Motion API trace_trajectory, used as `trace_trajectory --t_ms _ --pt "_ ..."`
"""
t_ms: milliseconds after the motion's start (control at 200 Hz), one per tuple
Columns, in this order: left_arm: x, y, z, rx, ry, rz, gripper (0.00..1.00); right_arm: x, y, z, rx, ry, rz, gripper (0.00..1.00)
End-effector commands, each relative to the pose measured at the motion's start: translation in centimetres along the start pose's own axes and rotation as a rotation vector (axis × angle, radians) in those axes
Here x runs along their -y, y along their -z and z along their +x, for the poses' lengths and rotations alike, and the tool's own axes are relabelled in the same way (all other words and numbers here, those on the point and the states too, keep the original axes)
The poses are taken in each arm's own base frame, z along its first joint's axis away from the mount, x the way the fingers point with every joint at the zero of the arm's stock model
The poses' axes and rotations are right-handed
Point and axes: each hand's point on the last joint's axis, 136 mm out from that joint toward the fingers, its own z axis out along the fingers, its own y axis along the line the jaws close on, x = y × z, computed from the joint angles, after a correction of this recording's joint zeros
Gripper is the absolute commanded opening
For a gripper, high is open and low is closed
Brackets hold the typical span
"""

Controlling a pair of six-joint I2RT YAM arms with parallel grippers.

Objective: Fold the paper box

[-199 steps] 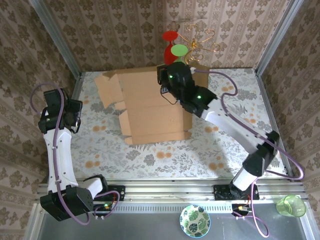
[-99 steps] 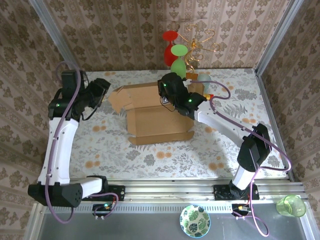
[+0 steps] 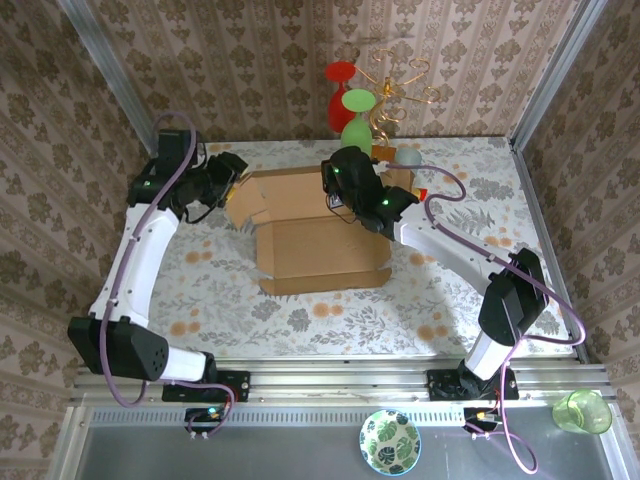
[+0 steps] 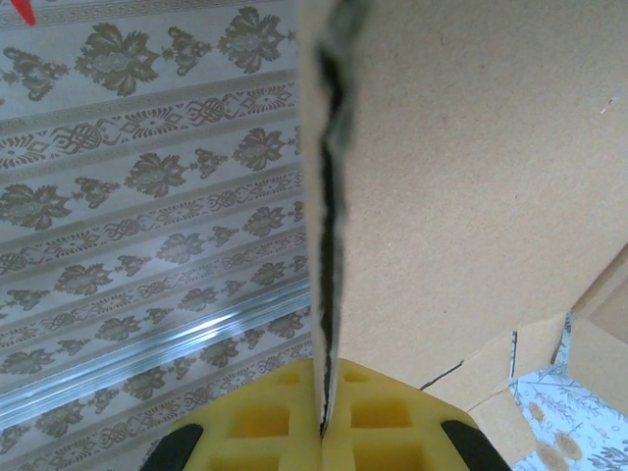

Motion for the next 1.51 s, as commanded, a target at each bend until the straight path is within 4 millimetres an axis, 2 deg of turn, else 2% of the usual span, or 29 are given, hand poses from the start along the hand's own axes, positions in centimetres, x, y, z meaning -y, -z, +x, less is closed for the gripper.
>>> trace_trajectory --t_ms 0,95,240,395,620,715,815,980,1060,1085,1125,1230,1315,1420,1500 --pt "1.6 -0.1 -0.2 0.000 -0.033 0.050 0.57 -1.6 1.2 -0.3 -0.003 -0.038 -0.054 0.00" --pt "1.5 -0.8 -0.2 -0.006 -0.033 0.054 0.57 -1.4 1.4 -0.3 -0.005 -0.045 -0.050 0.00" --pt "2.5 -2.1 0.0 -0.019 -0.041 0.087 0.56 -1.1 1.5 -0.2 -0.014 -0.051 -0.048 0.00" --pt "3.0 -3.6 1.4 -0.062 -0.051 0.091 0.53 -0.9 1.5 -0.5 -0.005 -0.054 -0.049 0.00" --pt "2.6 -4.3 2.0 -0.066 -0.030 0.078 0.49 -0.4 1.4 -0.7 -0.007 -0.060 -0.045 0.00" --pt "2.6 -4.3 1.9 -0.055 -0.022 0.077 0.36 -0.2 1.2 -0.6 -0.012 -0.064 -0.043 0.00" --pt "2.0 -4.4 1.9 -0.046 0.006 0.063 0.00 0.2 1.1 -0.6 -0.016 -0.065 -0.038 0.00" --pt "0.9 -4.3 1.7 -0.029 0.041 0.068 0.00 1.2 1.2 -1.0 -0.012 -0.052 -0.024 0.00" --pt "1.0 -3.5 1.3 -0.015 0.047 0.086 0.39 1.9 1.8 -1.4 -0.005 -0.048 -0.012 0.00" --pt "1.1 -3.0 1.1 -0.003 0.043 0.087 0.46 2.2 1.9 -1.6 -0.002 -0.047 -0.008 0.00" --pt "1.1 -2.0 0.6 0.023 0.031 0.087 0.51 2.4 2.4 -1.7 -0.001 -0.047 -0.004 0.00" --pt "0.5 1.2 -1.2 0.110 0.014 0.075 0.53 2.4 3.9 -2.6 0.021 -0.044 -0.001 0.00" --pt "-1.6 2.9 -2.7 0.172 0.044 0.049 0.52 2.9 4.6 -3.0 0.032 -0.046 0.018 0.00" --pt "-6.0 2.6 -3.4 0.164 0.135 -0.016 0.45 4.3 4.7 -3.6 0.050 -0.054 0.054 0.00" --pt "-8.9 1.6 -3.5 0.158 0.157 -0.049 0.35 5.4 3.5 -4.4 0.069 -0.051 0.069 0.00"
